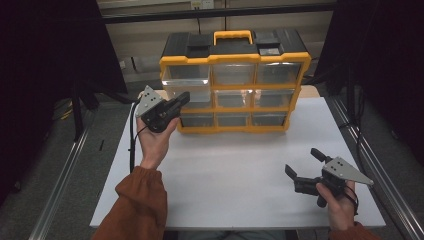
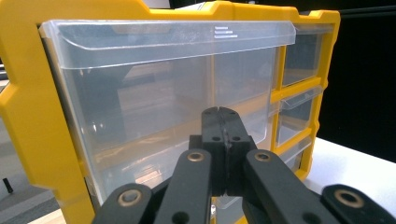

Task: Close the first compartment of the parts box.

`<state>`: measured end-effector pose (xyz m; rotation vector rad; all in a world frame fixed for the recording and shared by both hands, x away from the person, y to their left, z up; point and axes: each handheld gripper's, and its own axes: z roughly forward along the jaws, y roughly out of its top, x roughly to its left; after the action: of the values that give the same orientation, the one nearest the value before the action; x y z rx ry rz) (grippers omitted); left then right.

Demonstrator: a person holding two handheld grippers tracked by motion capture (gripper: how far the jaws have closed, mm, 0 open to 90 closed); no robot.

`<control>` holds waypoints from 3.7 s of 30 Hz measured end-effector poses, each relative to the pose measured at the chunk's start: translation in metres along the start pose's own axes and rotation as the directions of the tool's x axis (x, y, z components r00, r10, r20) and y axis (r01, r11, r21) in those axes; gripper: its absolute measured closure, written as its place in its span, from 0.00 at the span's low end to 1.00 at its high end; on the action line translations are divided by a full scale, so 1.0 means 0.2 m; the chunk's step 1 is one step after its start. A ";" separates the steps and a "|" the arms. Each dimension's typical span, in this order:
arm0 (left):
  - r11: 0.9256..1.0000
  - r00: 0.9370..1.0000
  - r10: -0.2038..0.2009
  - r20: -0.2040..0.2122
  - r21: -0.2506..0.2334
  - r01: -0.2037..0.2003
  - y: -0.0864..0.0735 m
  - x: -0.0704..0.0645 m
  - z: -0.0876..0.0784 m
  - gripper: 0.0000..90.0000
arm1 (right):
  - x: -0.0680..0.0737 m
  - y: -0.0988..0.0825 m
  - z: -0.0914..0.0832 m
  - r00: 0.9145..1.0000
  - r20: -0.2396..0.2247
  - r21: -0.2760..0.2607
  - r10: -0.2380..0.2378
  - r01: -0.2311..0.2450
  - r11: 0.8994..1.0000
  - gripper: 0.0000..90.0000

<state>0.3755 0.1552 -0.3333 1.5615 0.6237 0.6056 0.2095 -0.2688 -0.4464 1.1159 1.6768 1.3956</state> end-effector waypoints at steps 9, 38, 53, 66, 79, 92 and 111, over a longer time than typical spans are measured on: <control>1.000 1.000 0.011 -0.001 0.009 -0.011 0.00 0.01 0.01 1.00 | 0.00 0.00 0.00 1.000 -0.003 0.003 0.000 0.000 1.000 0.00; 1.000 1.000 0.007 -0.019 0.014 -0.007 -0.01 0.03 0.04 1.00 | 0.00 0.00 0.00 1.000 -0.003 0.003 -0.001 0.001 1.000 0.00; 1.000 0.999 0.015 -0.035 0.014 -0.015 -0.01 0.04 0.07 1.00 | 0.00 0.00 0.00 1.000 -0.001 -0.001 -0.001 0.001 1.000 0.00; 1.000 0.999 -0.002 -0.039 0.006 0.002 -0.01 0.06 0.10 1.00 | 0.00 0.00 0.00 1.000 -0.003 0.000 -0.002 0.002 1.000 0.00; 1.000 0.999 -0.011 -0.048 0.000 0.011 0.00 0.07 0.11 1.00 | 0.00 0.00 0.00 1.000 -0.005 0.003 -0.003 0.003 1.000 0.00; 1.000 0.999 -0.005 -0.052 -0.001 0.005 0.00 0.08 0.14 1.00 | 0.00 0.00 0.00 1.000 -0.002 0.000 -0.003 0.003 1.000 0.00; 1.000 0.998 -0.003 -0.062 0.012 0.004 0.01 0.11 0.17 1.00 | 0.00 0.00 0.00 1.000 -0.003 -0.001 -0.004 0.004 1.000 0.00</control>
<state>0.4149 0.1474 -0.3340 1.5573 0.6781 0.6506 0.2094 -0.2693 -0.4466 1.1098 1.6795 1.3963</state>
